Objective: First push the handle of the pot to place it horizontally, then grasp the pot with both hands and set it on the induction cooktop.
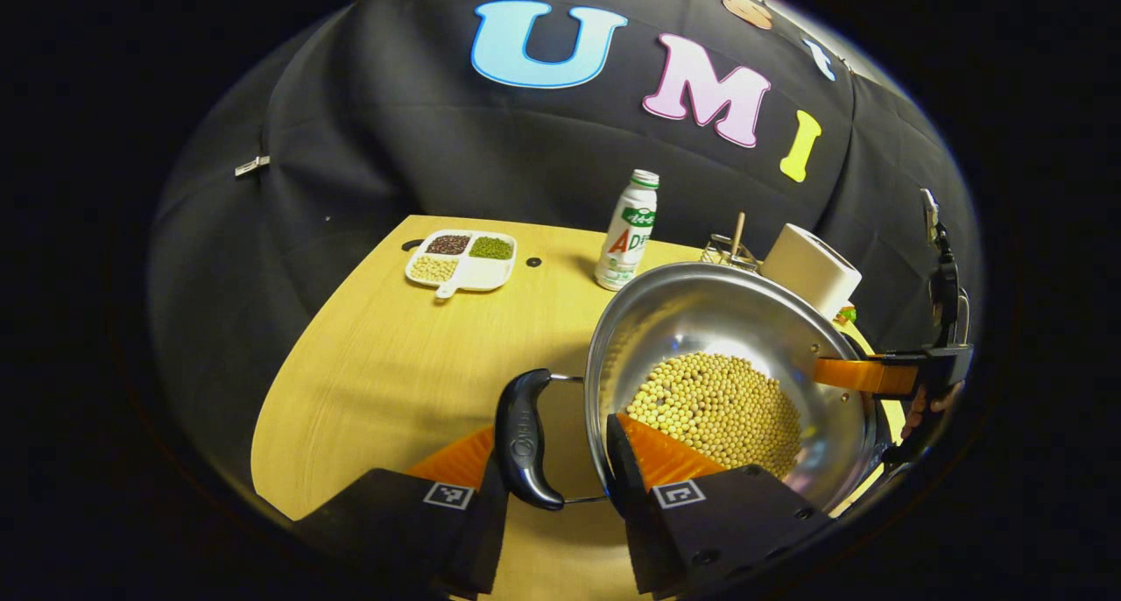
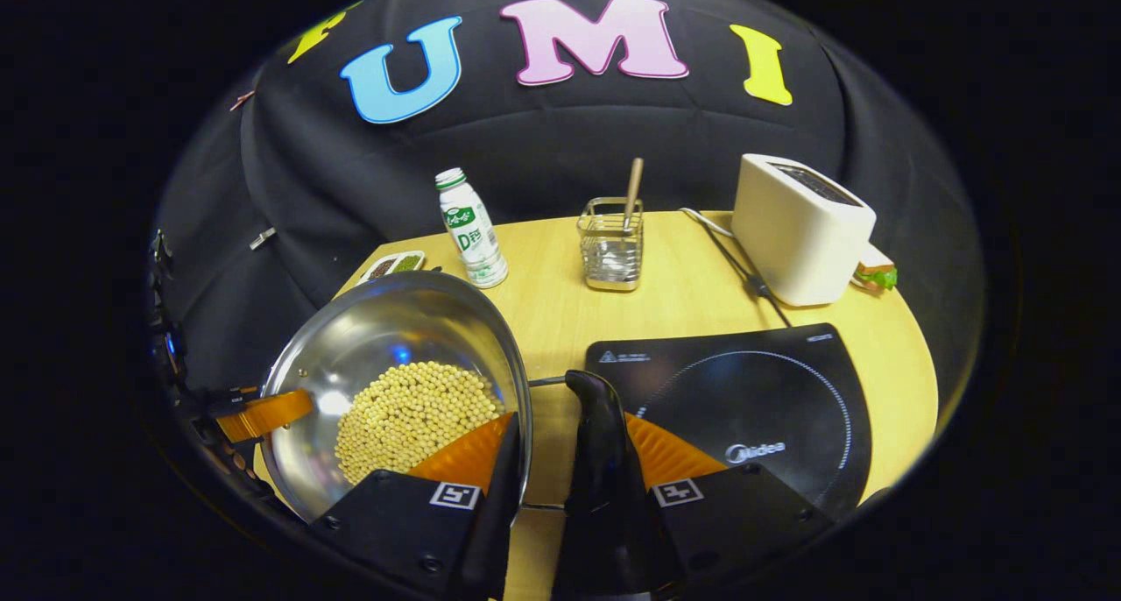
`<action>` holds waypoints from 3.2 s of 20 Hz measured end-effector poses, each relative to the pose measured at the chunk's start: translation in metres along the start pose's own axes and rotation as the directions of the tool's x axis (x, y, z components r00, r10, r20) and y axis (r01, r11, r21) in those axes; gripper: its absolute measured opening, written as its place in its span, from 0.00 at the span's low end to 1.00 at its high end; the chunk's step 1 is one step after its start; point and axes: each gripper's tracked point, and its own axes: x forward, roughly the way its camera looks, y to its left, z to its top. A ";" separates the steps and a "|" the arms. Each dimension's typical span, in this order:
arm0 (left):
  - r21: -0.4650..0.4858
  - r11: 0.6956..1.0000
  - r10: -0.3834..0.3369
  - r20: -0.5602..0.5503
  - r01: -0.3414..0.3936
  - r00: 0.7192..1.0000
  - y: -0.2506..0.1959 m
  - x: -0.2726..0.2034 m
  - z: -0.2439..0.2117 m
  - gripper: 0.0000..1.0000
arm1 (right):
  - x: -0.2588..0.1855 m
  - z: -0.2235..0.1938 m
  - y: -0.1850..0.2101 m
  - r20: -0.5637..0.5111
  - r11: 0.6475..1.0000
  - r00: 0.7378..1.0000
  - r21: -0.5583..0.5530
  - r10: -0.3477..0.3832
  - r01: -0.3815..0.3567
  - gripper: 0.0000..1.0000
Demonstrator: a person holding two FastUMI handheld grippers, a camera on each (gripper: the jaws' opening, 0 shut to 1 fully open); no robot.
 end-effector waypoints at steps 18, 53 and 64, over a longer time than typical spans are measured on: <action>0.020 0.999 -0.044 -0.007 0.044 0.999 -0.193 0.007 0.005 0.61 | -0.068 0.029 -0.177 0.022 0.999 0.999 0.047 -0.026 0.025 0.56; -0.021 0.999 -0.035 -0.071 0.033 0.997 -0.260 0.074 -0.025 0.64 | -0.021 0.011 -0.265 -0.033 0.994 0.999 0.109 -0.006 0.010 0.59; -0.058 0.997 0.044 -0.010 -0.045 0.999 -0.257 0.042 -0.008 0.95 | -0.069 0.047 -0.268 0.164 0.996 0.984 0.061 -0.072 0.063 0.99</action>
